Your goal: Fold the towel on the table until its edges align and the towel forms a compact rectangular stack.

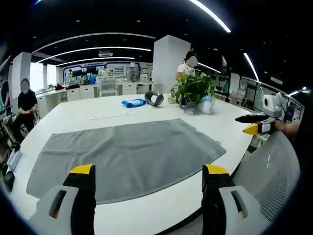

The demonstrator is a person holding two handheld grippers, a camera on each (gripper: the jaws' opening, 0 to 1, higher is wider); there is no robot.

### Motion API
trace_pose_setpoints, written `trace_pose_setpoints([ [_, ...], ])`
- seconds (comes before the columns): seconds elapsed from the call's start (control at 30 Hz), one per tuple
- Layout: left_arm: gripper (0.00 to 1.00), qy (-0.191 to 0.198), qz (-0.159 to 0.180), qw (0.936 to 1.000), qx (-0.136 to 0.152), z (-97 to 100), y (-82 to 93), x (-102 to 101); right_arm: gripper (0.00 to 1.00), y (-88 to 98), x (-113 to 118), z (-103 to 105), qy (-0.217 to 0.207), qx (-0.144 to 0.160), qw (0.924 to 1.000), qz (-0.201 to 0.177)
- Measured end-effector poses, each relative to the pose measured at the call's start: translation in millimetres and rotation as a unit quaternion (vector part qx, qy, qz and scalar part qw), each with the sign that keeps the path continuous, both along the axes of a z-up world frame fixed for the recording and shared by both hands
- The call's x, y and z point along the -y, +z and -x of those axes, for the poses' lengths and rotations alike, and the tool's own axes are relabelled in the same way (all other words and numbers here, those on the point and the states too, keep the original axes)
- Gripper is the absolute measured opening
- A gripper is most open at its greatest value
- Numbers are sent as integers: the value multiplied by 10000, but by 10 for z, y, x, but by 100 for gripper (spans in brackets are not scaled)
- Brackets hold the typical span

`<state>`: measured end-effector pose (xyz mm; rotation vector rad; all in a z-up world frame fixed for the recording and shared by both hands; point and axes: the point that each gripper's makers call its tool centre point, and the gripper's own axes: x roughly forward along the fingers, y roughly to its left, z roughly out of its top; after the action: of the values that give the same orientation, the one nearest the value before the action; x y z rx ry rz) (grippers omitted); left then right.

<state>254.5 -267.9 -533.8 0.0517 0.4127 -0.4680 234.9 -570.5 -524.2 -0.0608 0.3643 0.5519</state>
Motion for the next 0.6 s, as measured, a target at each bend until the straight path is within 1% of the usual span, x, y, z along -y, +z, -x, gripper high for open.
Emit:
trace_pose_setpoints([
  [0.27,92,-28,-25,10000,-61,14,-13,6,65,-12,-7,13,25,-50,10000,39],
  [0.43,92,-20,-34,10000,-49,13,-7,5,65,14,10,5,-36,-16,10000,-60],
  [0.6,92,-30,-40,10000,-55,15,-9,6,65,-9,3,13,-1,-61,10000,-10],
])
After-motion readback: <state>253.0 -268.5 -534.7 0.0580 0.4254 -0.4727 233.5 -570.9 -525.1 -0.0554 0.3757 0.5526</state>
